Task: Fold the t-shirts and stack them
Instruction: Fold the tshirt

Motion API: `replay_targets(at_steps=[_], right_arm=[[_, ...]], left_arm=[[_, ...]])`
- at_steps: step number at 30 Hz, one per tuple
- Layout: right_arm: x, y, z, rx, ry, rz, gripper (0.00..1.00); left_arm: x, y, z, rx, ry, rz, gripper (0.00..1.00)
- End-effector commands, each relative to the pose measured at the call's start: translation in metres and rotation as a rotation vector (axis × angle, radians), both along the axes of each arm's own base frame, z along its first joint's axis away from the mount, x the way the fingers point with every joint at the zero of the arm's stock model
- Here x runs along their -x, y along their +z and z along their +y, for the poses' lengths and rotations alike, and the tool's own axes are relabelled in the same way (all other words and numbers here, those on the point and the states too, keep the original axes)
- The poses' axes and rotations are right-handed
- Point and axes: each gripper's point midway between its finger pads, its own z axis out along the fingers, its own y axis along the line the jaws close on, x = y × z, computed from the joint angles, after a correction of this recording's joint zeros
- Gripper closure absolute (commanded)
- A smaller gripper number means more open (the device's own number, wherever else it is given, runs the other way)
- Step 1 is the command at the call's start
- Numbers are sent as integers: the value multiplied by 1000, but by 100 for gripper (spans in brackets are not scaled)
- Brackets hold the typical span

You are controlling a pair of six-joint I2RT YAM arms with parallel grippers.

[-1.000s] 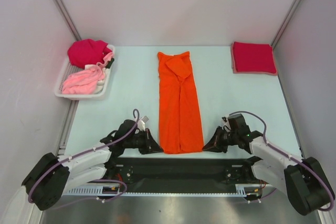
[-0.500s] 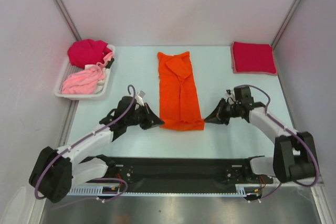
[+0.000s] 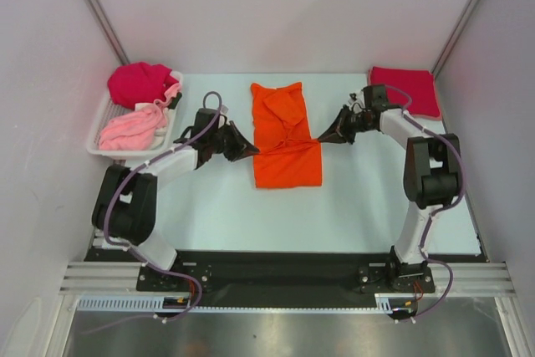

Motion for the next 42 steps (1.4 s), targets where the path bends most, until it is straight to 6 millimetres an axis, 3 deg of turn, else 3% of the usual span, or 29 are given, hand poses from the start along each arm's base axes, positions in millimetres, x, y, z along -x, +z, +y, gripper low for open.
replay_targets(at_steps=[1,3,4,10,15,23,32,35,36,38,39,41,42], right_arm=[[-22,1,3,-27,30,16,100],[-31,-10,4,-41,27,45,100],[-39,-2,7,-60,36,25,100],[-60,-18,10,-82,33,53,100],[-74,-18,11,-87,29,43,100],[-81,-26,9,-87,15,55,100],[-90,-42,4,-97,15,72,98],[-97,-43,-3,-94,3,60,90],[-101,-44,-5,-90,2,49,85],[-104,-52,-10,-81,-6,69,80],[-117,-42,-14,-65,-13,30,78],[-116,-43,-23,-10,1,40,75],[-126,-33,-31,48,-12,-1,72]], left_arm=[[-36,15,-1,32,-7,-61,100],[-49,11,-4,42,-8,-49,99],[-54,9,-3,42,-4,-44,100],[-77,-1,-4,61,3,-16,100],[-91,-6,-1,69,9,-9,100],[-103,-21,-1,90,-15,31,99],[-116,-36,7,61,-16,72,92],[-123,-38,14,28,-26,65,83],[-125,-38,16,18,-32,61,74],[-133,-37,22,1,-41,74,67],[-137,-36,26,-16,-59,60,64],[-144,-24,36,-93,-74,29,62],[-146,-10,40,-125,-72,-3,61]])
